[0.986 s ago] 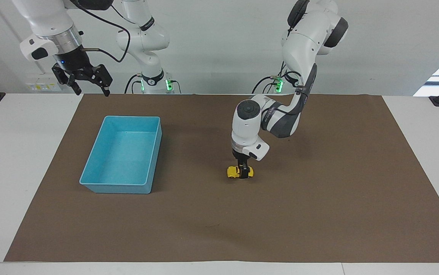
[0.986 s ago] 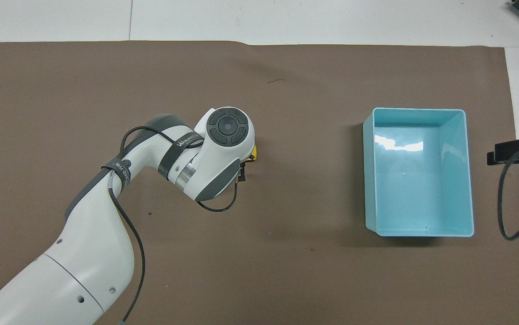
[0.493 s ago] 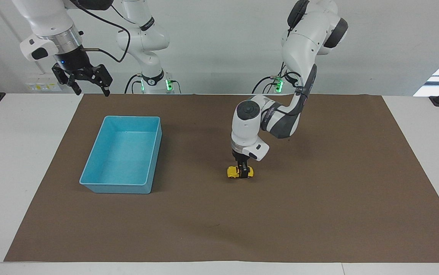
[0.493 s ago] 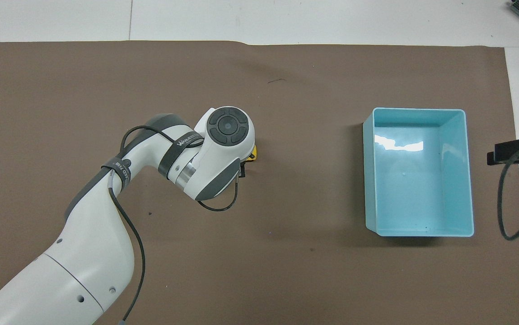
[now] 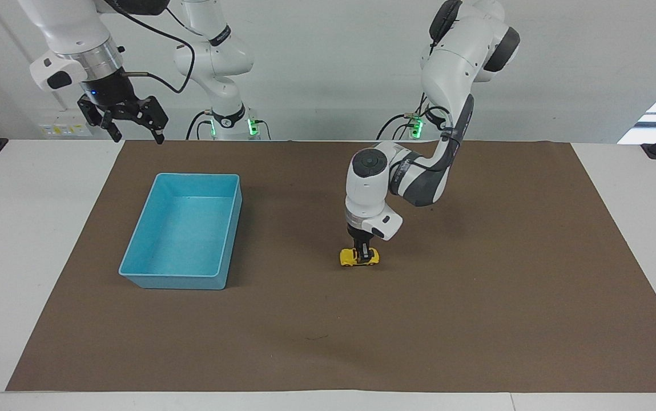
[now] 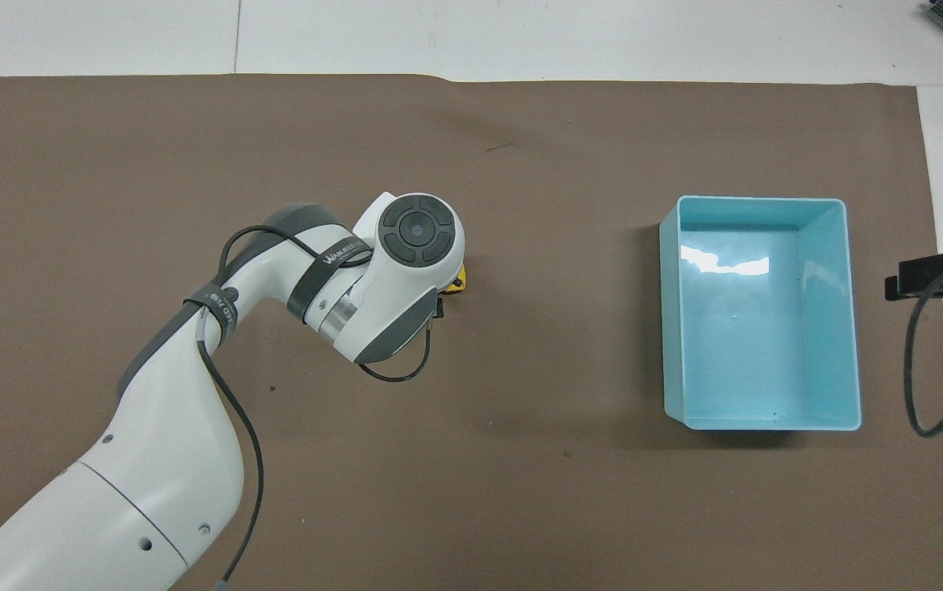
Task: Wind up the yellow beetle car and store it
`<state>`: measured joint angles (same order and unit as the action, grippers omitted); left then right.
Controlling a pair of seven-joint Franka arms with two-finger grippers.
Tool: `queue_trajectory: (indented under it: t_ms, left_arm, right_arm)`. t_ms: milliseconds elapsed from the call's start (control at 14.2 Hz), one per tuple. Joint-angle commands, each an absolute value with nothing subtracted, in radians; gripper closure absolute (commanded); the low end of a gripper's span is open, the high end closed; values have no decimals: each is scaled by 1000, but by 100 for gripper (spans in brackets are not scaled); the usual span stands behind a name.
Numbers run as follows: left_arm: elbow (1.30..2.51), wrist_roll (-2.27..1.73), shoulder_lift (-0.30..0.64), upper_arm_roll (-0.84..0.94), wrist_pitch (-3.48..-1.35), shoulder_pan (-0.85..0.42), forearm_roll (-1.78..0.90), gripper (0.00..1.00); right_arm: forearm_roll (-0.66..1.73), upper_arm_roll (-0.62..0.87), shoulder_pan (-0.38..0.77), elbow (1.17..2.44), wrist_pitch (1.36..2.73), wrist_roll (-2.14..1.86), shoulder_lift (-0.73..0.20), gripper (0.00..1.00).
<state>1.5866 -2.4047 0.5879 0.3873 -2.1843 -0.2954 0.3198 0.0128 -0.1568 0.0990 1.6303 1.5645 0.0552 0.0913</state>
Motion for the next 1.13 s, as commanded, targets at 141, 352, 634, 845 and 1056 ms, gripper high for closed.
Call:
queue_trajectory:
  t_ms: [141, 352, 634, 845, 1056]
  left_arm:
    - [1565, -2349, 607, 385, -2189, -298, 339, 100]
    - [1568, -2338, 606, 385, -2187, -291, 334, 100]
    - [1572, -2347, 603, 383, -2177, -269, 330, 100]
    - [1574, -2353, 601, 374, -2166, -256, 327, 100]
    - [1582, -2359, 598, 370, -2149, -238, 327, 100]
  right_arm:
    - [23, -153, 92, 1637, 1568, 38, 100, 0]
    - [23, -153, 92, 1637, 1568, 38, 100, 0]
    - [23, -153, 92, 1637, 1568, 38, 100, 0]
    - [23, -153, 92, 1637, 1568, 38, 100, 0]
    - [23, -153, 92, 1637, 1568, 38, 100, 0]
